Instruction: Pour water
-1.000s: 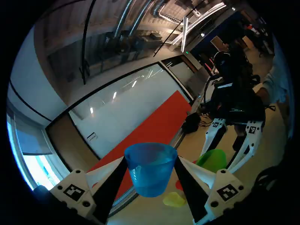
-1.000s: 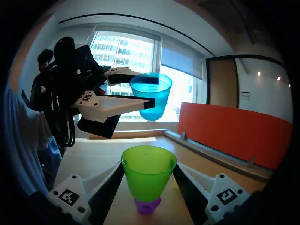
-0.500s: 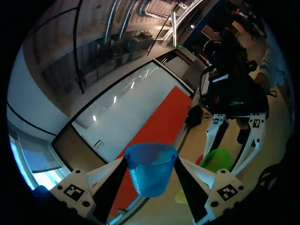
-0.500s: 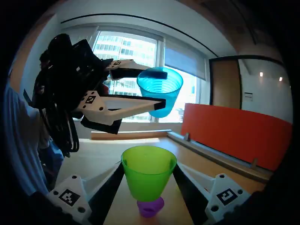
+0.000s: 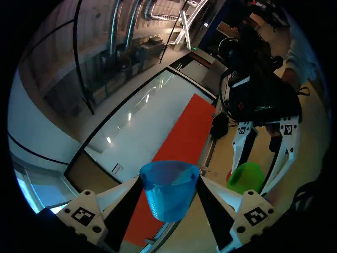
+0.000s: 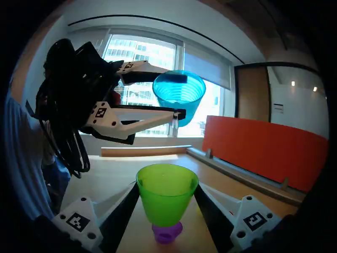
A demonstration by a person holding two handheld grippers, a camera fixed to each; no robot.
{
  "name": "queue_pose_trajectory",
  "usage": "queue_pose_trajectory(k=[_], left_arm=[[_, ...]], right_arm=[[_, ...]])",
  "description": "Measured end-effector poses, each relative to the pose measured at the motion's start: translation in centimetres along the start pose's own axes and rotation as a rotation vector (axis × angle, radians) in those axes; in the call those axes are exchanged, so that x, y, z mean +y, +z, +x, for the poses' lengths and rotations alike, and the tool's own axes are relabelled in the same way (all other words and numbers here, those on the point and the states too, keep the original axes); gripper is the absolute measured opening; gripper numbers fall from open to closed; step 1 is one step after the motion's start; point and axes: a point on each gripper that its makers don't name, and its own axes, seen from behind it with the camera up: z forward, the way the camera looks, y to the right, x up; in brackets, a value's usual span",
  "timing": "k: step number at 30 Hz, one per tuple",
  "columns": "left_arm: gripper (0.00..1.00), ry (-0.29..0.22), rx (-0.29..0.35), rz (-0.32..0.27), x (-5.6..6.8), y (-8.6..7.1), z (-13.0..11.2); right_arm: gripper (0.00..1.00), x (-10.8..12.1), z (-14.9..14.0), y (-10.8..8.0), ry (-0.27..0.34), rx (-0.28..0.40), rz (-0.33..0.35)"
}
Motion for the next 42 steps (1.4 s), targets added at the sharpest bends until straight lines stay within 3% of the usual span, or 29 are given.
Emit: queue_pose_trajectory(k=[42], left_arm=[[0.86,0.297,0.002,0.05,-1.3,-0.2,1.4]], right_arm=[[0.9,0.1,0.8,0.1,-0.018,0.013,-0.011]])
